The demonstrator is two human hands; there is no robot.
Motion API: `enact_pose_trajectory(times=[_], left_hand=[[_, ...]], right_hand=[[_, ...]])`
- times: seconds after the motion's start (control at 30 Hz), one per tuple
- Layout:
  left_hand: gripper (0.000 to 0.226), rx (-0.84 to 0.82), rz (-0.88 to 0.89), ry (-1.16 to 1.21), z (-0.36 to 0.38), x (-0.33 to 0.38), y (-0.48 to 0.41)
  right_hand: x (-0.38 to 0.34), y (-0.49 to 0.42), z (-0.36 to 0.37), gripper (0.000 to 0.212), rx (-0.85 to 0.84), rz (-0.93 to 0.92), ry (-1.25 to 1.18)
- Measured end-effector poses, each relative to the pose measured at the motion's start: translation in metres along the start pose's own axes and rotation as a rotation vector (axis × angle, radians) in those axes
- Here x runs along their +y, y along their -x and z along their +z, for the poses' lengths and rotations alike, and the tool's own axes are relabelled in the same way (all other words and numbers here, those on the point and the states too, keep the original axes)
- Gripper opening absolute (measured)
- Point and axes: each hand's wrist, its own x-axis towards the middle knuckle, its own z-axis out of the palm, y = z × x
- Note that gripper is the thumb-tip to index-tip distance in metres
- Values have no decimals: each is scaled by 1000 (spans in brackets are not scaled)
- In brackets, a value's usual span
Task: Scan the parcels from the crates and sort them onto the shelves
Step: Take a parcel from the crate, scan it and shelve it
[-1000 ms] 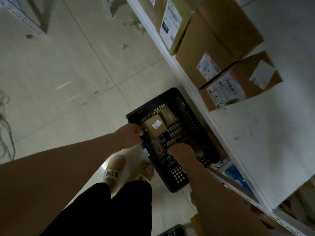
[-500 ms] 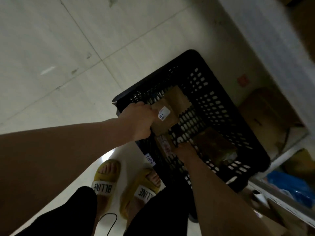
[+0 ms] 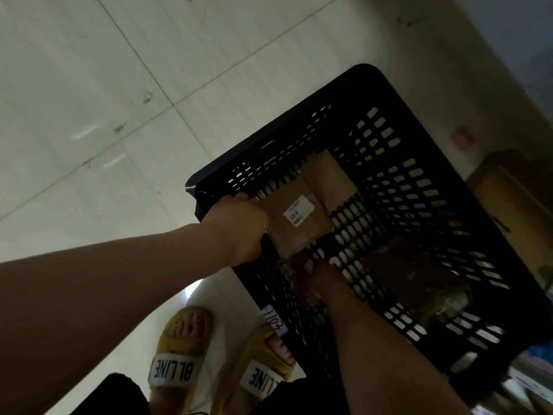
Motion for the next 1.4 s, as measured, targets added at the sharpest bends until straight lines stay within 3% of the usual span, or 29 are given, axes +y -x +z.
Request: enact_pose_trajectory(times=[0.1,0.23,0.37,0.4,0.5,0.53,0.67,0.8,0.93,1.07,1.13,1.2,1.3,1.33,1.4], left_hand=[[32,13,-21,63,-12,5,14],[28,-54,-26,223,-36,23,53],[19,-152,-103,582,-76,47,100],[27,-180,-151,699,-91,52,112],[82,-232,-240,1024,-138,57,149],[84,-238,-236,1079,-146,57,155],[38,-213,-143,1117,-239,63,228],[36,62,-31,1028,-305,59,291],[48,286,67,780,-358,57,343],[31,417,204,702,-399,69,388],[34,454,250,687,-414,77,406],[48,433,264,721,-427,85,424],[84,243,269,893,-443,97,445],[89,160,271,1016,-448,101,451],[74,-18,276,1299,-455,112,465]], right_hand=[[6,25,-8,63,28,-4,-67],[13,99,-39,64,95,33,-594],[0,208,-67,36,3,19,-934],[-6,239,-72,36,-40,11,-1026],[-22,325,-83,39,-170,-128,-1265],[-27,347,-84,36,-212,-179,-1305],[-49,447,-101,21,-302,-349,-1282],[-69,537,-130,44,-280,-416,-1309],[-85,624,-163,72,-234,-390,-1355],[-100,697,-176,62,-139,-410,-1303],[-100,723,-179,56,-98,-406,-1338],[-96,748,-181,52,-44,-416,-1351],[-81,776,-181,40,48,-494,-1333],[-75,784,-180,35,57,-540,-1322],[-61,796,-180,33,90,-619,-1267]])
